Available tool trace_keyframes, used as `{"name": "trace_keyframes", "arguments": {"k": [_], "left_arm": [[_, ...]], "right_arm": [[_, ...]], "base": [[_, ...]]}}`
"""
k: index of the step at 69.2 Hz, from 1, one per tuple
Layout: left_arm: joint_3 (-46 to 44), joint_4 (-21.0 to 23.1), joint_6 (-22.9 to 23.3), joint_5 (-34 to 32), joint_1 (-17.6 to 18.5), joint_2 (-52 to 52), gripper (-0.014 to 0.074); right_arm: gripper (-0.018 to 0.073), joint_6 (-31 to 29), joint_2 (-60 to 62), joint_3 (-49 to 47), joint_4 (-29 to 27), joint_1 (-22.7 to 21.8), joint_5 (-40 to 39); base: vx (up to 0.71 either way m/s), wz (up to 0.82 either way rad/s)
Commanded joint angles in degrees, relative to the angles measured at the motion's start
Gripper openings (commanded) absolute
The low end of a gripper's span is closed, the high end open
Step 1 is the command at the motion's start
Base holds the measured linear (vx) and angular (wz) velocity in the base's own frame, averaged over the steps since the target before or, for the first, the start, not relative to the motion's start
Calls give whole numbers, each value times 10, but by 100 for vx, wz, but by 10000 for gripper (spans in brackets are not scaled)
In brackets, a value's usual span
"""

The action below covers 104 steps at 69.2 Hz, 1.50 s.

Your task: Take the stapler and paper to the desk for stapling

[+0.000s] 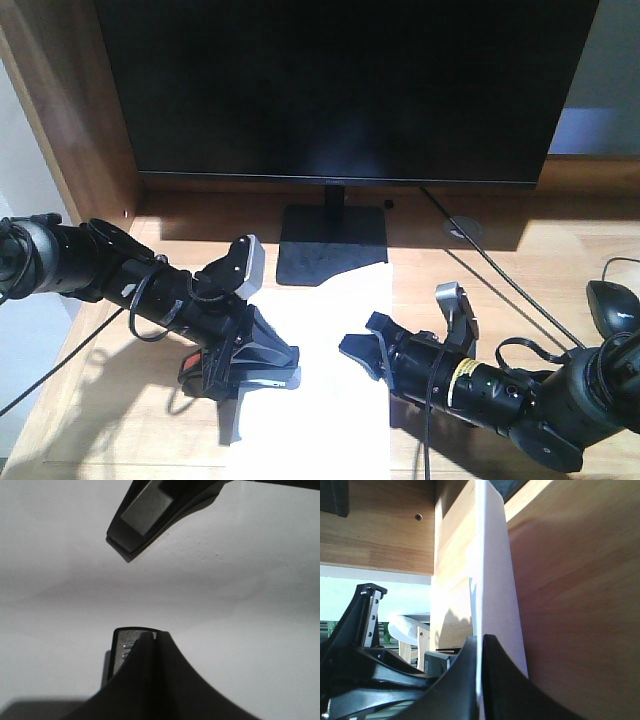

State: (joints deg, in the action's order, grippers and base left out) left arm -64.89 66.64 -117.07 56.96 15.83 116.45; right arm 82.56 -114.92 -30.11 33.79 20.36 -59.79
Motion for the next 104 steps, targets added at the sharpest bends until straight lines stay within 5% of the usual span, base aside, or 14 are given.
{"name": "trace_keyframes", "arguments": {"k": [1, 26, 55, 66, 89, 104], "left_arm": [[-2, -34, -1, -27, 3, -9, -7], [-2, -24, 4, -26, 3, -18, -7], [-2, 4, 9, -30, 2, -161, -7], [-2, 6, 9, -37, 2, -204, -7], [-2, 6, 26, -37, 2, -255, -7], [-2, -1, 42, -32, 2, -275, -7]], "right_arm": [[-1, -10, 22, -8, -1, 0, -42], [-1, -10, 22, -8, -1, 0, -43], [30, -26, 22, -8, 17, 0, -42], [137, -26, 22, -8, 25, 0, -42], [573, -58, 23, -8, 38, 0, -42], [590, -74, 26, -8, 41, -1, -22]], "base": [[0, 0], [0, 0], [0, 0], [0, 0], [0, 0], [0, 0]]}}
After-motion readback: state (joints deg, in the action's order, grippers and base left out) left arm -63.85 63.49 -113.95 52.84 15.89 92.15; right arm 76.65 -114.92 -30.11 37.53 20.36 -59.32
